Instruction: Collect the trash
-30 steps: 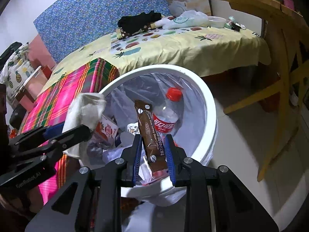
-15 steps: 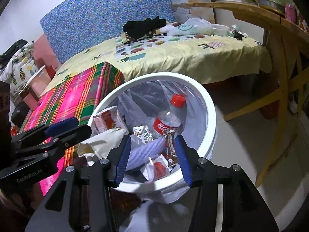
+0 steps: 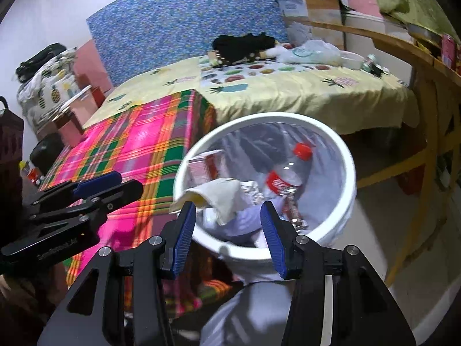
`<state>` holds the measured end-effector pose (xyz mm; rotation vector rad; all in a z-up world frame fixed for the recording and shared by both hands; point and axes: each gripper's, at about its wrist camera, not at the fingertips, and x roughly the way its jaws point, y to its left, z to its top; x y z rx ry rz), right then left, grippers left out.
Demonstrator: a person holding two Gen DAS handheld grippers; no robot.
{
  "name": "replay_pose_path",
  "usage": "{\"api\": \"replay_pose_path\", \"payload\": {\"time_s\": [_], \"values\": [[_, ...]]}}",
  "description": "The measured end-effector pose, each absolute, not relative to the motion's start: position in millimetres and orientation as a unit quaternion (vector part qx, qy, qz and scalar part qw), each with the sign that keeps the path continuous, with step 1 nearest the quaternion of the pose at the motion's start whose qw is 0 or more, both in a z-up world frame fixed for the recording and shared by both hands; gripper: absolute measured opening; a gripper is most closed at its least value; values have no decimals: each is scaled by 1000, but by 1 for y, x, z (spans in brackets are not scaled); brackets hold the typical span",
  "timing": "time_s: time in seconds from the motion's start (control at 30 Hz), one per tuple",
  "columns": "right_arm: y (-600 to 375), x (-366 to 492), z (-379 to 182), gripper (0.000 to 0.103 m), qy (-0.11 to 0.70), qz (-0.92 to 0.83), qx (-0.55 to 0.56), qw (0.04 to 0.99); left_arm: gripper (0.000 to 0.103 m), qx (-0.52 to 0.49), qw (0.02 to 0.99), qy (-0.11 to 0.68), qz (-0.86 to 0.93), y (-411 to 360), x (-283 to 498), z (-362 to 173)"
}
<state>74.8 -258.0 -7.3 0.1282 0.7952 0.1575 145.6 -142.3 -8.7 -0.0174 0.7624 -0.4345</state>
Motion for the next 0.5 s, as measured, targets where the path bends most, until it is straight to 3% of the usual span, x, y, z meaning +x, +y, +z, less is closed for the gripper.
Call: {"api": "replay_pose_path", "payload": {"time_s": [0.5], "values": [[-214, 46, -3, 48, 376, 133, 29, 917, 47, -15, 926, 350, -143, -90, 87, -1]]}}
